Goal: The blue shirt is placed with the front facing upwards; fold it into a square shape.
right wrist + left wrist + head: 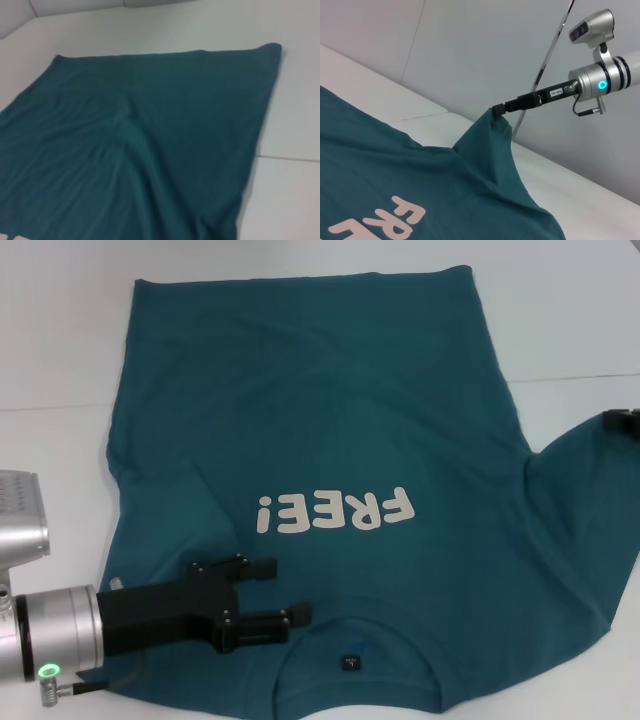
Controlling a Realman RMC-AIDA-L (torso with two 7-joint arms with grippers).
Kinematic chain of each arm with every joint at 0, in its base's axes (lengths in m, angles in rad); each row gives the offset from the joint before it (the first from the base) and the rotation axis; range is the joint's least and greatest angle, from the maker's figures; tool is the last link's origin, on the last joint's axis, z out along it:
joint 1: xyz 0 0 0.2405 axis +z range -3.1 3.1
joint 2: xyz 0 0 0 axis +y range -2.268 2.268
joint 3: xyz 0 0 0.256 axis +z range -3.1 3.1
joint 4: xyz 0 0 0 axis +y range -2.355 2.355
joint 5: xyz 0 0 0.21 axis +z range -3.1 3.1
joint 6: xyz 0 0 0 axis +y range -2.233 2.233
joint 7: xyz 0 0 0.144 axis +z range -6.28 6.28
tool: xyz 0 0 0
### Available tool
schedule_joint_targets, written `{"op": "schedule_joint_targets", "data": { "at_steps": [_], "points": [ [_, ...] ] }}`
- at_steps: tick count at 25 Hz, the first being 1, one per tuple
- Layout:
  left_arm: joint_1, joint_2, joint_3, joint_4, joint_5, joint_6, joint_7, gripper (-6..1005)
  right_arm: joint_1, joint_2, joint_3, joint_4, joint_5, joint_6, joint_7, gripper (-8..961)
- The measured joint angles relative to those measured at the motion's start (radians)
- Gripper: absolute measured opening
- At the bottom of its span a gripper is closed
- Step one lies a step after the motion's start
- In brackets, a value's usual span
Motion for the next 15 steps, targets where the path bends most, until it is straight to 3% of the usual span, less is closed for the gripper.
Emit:
{"op": "schedule_joint_targets", "data": {
  "at_steps": [15],
  "points": [
    [-0.001,-0.001,0.002,0.000,0.000,-0.009,0.000,876,0.062,0.011,-0.041,-0.014,-0.004,-0.024,0.046,-1]
  ]
}}
